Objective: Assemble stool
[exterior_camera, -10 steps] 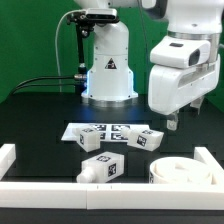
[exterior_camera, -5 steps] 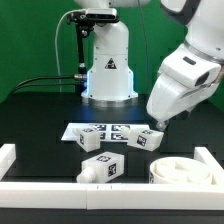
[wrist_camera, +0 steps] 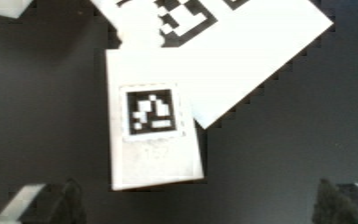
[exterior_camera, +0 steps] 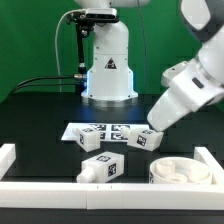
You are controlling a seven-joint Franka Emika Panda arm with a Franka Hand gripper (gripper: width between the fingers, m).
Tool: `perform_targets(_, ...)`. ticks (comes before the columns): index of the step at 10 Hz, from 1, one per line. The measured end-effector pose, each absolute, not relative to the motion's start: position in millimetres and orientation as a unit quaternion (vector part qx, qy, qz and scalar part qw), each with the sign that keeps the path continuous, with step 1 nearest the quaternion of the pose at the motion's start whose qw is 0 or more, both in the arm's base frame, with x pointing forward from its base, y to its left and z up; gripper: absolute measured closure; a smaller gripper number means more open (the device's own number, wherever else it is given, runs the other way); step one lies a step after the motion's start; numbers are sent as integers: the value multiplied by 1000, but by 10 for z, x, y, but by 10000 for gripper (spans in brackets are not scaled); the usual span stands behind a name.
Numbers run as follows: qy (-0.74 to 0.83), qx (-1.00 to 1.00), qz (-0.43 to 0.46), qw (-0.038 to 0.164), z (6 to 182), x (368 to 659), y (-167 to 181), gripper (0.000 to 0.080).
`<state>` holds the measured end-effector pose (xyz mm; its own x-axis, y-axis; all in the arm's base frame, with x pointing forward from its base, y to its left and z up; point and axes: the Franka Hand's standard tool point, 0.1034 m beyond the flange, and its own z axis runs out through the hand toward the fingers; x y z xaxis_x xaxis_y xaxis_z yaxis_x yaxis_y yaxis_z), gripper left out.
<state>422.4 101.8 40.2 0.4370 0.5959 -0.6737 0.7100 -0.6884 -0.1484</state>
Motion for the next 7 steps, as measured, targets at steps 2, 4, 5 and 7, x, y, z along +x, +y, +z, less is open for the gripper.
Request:
perform_targets(2, 359, 819, -425, 138, 278, 4184, 958, 151)
perform_targets(4, 352, 811, -445, 139, 274, 4233, 1014, 151)
perform_targets(5, 354, 813, -442, 138, 257, 4238, 1018, 151)
perform_targets(7, 361, 810, -443, 132, 235, 4233, 985, 151)
